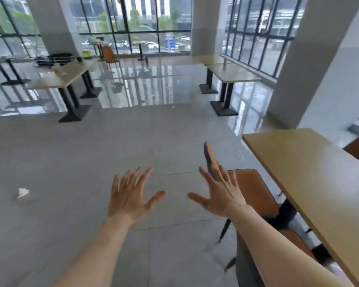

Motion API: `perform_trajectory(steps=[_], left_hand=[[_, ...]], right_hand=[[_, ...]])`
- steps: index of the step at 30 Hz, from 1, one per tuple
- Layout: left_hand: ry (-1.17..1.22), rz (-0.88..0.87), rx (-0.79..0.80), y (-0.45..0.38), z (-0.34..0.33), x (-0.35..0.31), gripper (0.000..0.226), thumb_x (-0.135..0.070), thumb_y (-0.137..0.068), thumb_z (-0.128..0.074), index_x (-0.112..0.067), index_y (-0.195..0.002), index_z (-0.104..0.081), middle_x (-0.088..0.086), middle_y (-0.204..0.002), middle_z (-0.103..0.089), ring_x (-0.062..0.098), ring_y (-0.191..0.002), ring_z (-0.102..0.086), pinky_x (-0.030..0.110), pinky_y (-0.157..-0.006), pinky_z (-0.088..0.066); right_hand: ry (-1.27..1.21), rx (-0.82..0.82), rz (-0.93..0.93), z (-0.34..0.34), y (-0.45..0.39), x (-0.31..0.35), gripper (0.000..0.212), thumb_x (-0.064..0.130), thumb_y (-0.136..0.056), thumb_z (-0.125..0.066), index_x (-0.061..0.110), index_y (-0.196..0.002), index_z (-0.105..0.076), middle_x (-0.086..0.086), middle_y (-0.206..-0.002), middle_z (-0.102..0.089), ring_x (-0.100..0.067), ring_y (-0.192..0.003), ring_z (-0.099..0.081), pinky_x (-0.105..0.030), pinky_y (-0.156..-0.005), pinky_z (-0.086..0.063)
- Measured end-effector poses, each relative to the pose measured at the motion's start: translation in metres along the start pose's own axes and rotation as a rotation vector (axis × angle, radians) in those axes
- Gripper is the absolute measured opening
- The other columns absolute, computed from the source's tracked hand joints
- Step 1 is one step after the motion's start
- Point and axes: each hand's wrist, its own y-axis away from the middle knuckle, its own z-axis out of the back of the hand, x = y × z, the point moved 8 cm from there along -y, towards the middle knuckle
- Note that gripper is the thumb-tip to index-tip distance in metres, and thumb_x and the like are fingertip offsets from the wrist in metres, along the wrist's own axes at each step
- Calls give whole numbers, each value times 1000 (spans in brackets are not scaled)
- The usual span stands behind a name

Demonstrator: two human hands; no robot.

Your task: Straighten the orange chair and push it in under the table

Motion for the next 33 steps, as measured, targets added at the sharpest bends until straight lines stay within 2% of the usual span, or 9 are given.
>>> perform_trajectory(steps=[2,5,8,12,15,20,24,27,33], left_hand=[[1,-99,20,-42,-18,-31,112,-101,-62,8,-45,-158,-10,-6,-170,-16,21,-156,-8,49,-124,7],[25,-276,85,-115,-52,-101,109,-99,-65,3,-45,-159,-10,-8,-171,-12,20,-157,-6,49,-124,7],[41,-472,140,-158,-82,-181,109,-99,-66,4,-44,-159,-11,-8,-170,-12,21,-156,-7,51,-125,4],[95,-742,245,-172,-126,-278,96,-97,-76,-8,-47,-158,-8,-7,-170,-14,23,-157,-8,54,-125,3],[96,-931,329,-154,-157,-336,96,-97,-76,-9,-47,-158,-5,-7,-171,-9,22,-157,-4,53,-125,8],[164,-1221,480,-93,-203,-388,94,-97,-78,-11,-47,-158,-5,-11,-170,-8,17,-157,3,47,-125,13],[144,-1390,576,-40,-239,-382,92,-96,-80,-11,-48,-158,-5,-10,-170,-10,17,-157,0,48,-125,10],[113,-1470,641,-11,-267,-358,92,-96,-80,-12,-47,-158,-7,-9,-170,-10,19,-157,-1,51,-126,9],[70,-1504,713,8,-308,-318,88,-94,-82,-14,-49,-157,-9,-12,-169,-14,18,-157,-7,51,-127,3]], right_hand=[[-5,-4,-74,3,-12,-39,115,103,-66,-11,39,-161,2,-5,-172,4,-32,-157,8,-60,-124,8],[-36,-32,-283,6,-22,-116,100,96,-78,-24,43,-159,-1,-4,-172,1,-33,-157,8,-61,-124,7],[-51,-62,-521,7,2,-184,99,94,-81,-29,41,-160,-1,-4,-173,4,-31,-157,9,-61,-124,7],[-67,-96,-807,11,63,-244,101,97,-78,-22,42,-160,-3,-4,-173,0,-31,-157,9,-61,-124,7],[-89,-93,-1003,3,120,-264,109,100,-72,-13,39,-161,-2,-4,-173,3,-30,-157,10,-61,-124,4],[-114,-136,-1323,-34,209,-253,105,98,-76,-19,39,-161,-3,-4,-173,4,-29,-157,12,-59,-124,7],[-214,-115,-1511,-90,256,-206,105,98,-75,-21,40,-161,-6,-4,-172,1,-28,-157,10,-58,-125,5],[-289,-55,-1570,-139,264,-168,110,101,-70,-21,41,-161,-6,-3,-172,-2,-27,-157,7,-58,-125,2],[-383,6,-1532,-201,246,-133,116,105,-65,-22,41,-161,-7,-1,-172,-7,-25,-158,2,-56,-126,0]])
